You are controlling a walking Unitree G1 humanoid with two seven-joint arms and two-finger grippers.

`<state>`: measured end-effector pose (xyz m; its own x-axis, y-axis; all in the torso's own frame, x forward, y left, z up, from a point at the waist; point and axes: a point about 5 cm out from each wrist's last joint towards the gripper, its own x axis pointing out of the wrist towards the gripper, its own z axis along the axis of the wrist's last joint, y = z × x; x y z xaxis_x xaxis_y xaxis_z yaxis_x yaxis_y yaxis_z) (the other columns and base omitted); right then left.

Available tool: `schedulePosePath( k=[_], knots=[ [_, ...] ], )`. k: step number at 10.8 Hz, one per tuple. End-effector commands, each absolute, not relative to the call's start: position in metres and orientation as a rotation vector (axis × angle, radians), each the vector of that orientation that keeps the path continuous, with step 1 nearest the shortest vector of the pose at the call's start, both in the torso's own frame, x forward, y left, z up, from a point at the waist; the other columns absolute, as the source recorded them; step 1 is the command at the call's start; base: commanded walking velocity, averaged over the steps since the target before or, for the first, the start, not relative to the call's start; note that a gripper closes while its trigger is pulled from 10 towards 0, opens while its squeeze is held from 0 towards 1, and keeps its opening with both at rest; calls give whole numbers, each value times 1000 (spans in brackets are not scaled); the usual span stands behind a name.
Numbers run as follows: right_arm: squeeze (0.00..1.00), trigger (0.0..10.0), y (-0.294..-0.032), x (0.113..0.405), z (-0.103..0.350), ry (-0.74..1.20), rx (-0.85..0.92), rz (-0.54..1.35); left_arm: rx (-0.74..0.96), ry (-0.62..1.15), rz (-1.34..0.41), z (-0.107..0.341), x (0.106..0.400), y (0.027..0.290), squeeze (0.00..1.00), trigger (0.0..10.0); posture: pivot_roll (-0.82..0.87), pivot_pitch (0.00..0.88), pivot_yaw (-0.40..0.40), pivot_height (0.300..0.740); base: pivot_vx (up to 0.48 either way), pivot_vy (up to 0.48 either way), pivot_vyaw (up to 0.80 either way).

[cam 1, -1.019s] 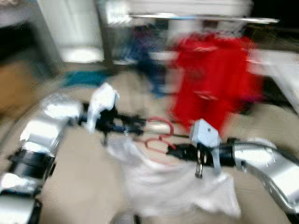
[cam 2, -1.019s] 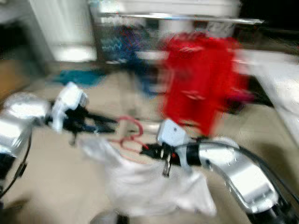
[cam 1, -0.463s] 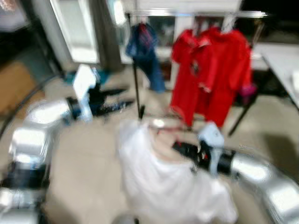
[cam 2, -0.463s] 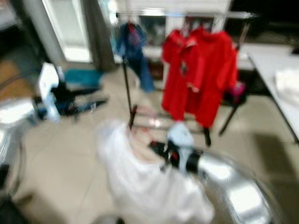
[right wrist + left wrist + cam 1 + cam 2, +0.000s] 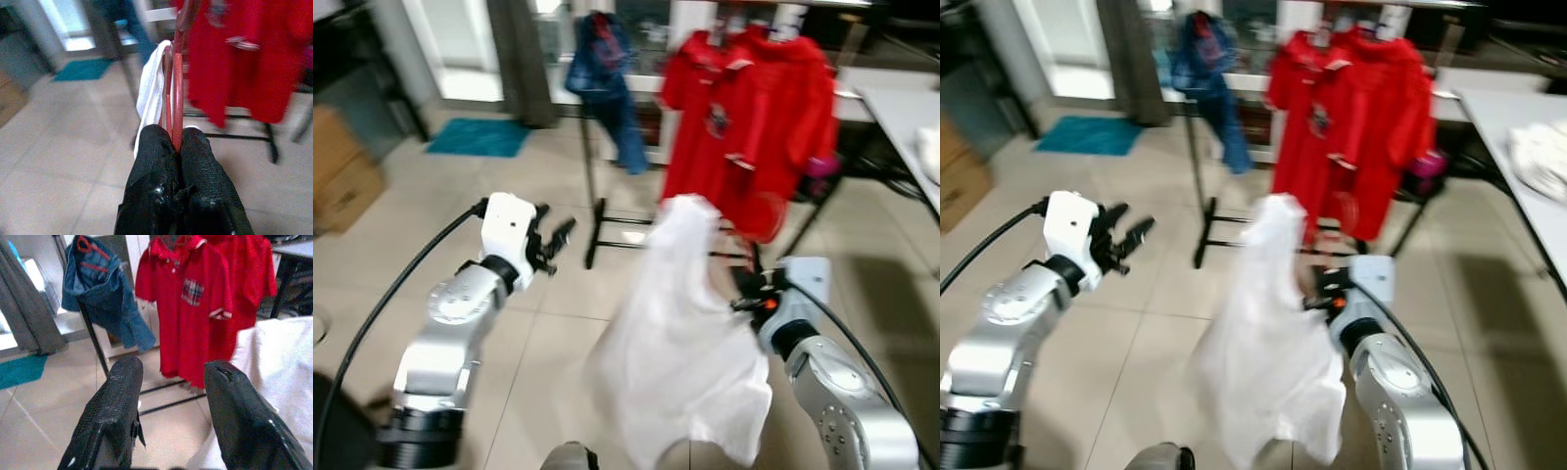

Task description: Hang hanger

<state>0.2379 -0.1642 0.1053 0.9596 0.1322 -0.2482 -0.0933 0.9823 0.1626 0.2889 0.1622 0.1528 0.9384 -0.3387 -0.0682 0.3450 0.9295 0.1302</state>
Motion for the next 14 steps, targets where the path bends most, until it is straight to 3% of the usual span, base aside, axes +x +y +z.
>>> schedulePosePath(
  k=[1,2,3,6,10,14],
  knots=[
    [0,0,-167,242,114,204,140,62,162,45,-337,152,285,159,0,10000,34,58,68,740,0,0,0],
    [0,8627,-167,243,115,200,131,37,160,43,-363,150,282,151,0,10000,31,51,75,740,0,0,0],
    [0,10000,-165,247,113,226,111,3,145,33,-369,152,284,138,0,10000,43,69,58,740,0,0,0],
    [0,10000,-168,252,118,167,37,-34,125,32,-380,152,281,132,0,10000,32,47,86,740,165,0,0],
    [0,10000,-161,255,152,-48,231,-11,123,-1,-354,165,293,137,0,10000,36,56,65,740,266,0,0],
    [0,10000,-163,255,156,-79,285,-24,104,0,-375,163,291,127,0,10000,32,48,69,740,266,0,0]
  ],
)
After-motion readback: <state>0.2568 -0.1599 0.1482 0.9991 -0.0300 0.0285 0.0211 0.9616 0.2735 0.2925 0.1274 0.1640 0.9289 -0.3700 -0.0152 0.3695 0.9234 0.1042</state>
